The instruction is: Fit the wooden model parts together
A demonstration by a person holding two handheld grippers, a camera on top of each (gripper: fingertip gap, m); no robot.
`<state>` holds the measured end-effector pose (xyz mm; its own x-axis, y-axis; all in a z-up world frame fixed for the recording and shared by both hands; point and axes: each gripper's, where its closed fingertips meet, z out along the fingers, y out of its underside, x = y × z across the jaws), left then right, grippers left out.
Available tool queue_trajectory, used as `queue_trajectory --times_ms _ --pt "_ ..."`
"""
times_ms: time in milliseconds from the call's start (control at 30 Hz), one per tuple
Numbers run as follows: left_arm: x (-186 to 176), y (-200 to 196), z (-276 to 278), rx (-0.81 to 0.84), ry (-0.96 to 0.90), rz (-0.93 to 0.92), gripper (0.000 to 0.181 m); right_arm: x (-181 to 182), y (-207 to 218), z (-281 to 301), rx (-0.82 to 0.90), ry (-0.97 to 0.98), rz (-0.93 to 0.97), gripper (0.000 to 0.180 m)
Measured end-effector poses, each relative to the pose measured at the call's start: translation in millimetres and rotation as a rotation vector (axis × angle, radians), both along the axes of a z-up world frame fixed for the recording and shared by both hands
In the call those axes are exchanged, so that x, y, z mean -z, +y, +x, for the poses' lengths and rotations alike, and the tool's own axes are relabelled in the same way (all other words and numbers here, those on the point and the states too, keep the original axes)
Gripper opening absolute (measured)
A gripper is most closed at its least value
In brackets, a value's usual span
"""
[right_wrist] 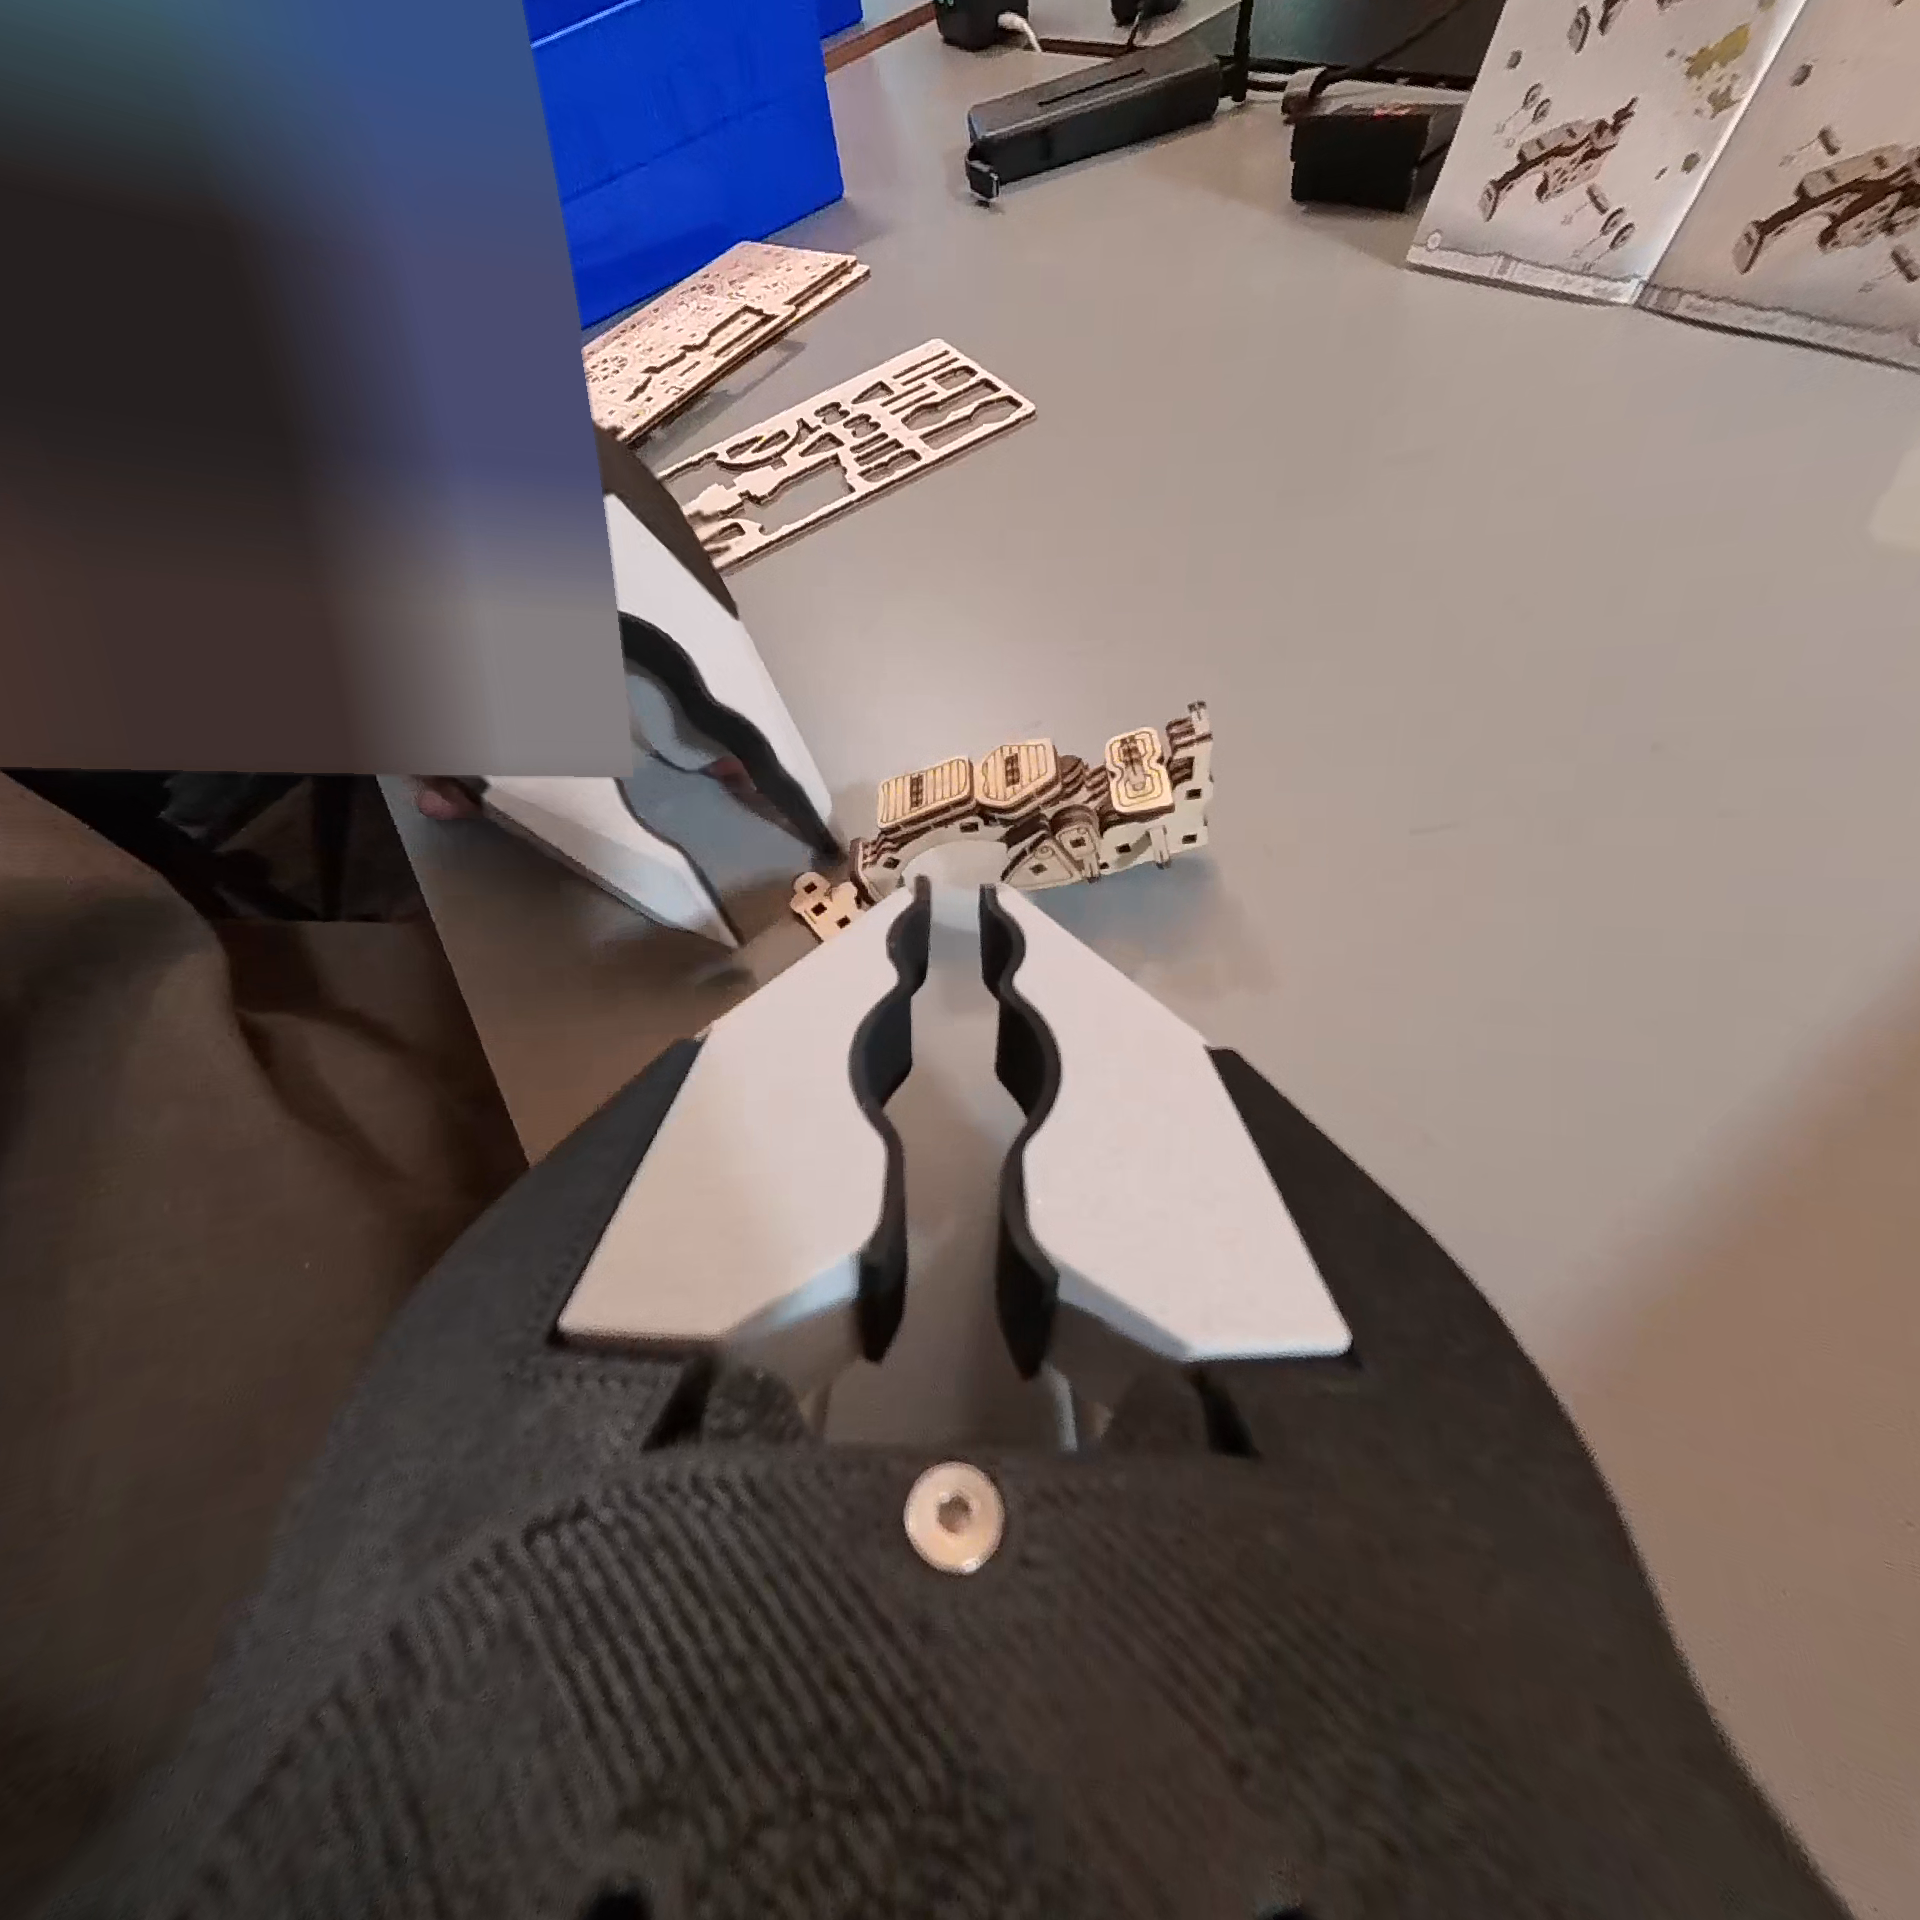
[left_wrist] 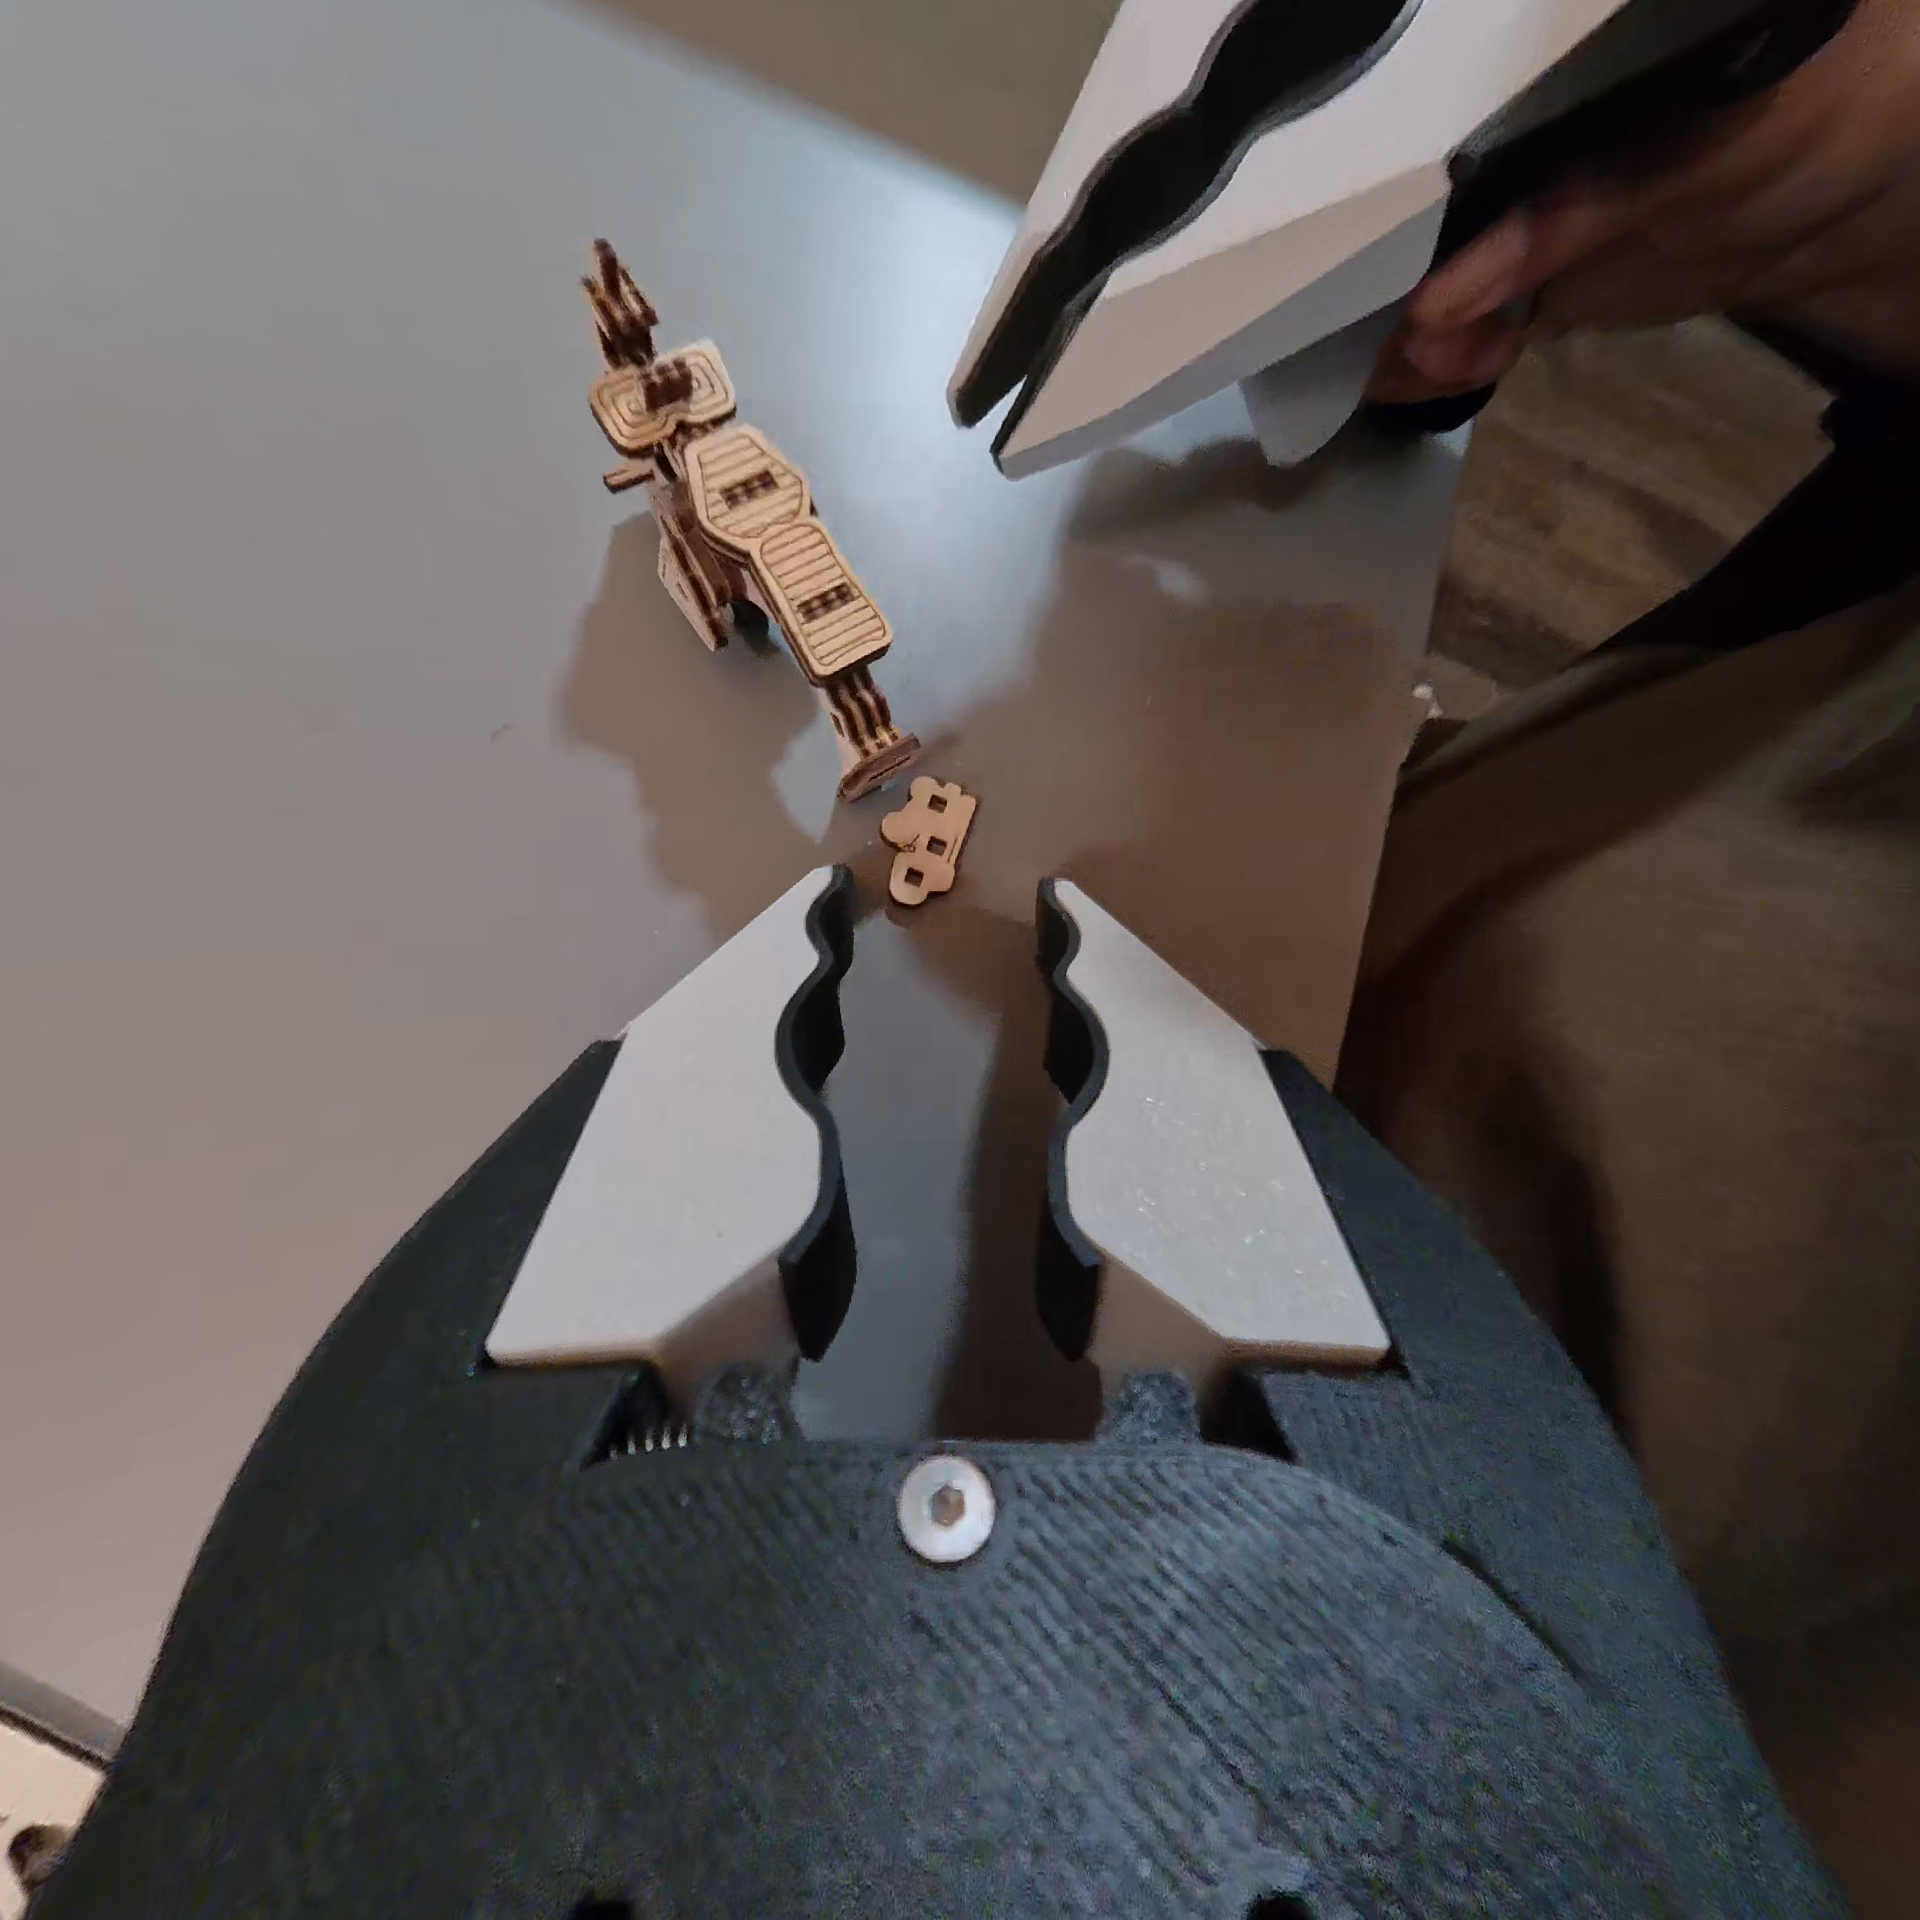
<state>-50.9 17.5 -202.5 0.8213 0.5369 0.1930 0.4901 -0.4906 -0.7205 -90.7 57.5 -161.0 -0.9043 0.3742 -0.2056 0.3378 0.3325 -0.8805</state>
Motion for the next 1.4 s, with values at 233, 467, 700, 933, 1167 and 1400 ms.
queue_trajectory --times_ms 233,467,700,933,1167,1400 --pt "3 2 -2 0.003 0.106 -0.088 0.009 2 -2 3 -0.017 0.011 0.021 0.010" --pt "-20 10 0 -0.021 0.103 0.087 0.009 5 -9 16 -0.060 0.016 0.040 0.012" --pt "-39 10 -8 -0.048 0.232 0.134 0.009 -10 -16 21 -0.034 -0.217 -0.141 0.020" --pt "-54 18 -8 -0.022 0.417 0.122 0.009 -14 -18 21 -0.030 -0.434 -0.254 0.020" --pt "-54 22 -5 -0.005 0.392 0.158 0.004 -21 -21 27 -0.082 -0.487 -0.315 0.002" --pt "-64 28 1 -0.010 0.197 0.371 0.021 -24 -15 28 -0.121 -0.470 -0.317 0.002"
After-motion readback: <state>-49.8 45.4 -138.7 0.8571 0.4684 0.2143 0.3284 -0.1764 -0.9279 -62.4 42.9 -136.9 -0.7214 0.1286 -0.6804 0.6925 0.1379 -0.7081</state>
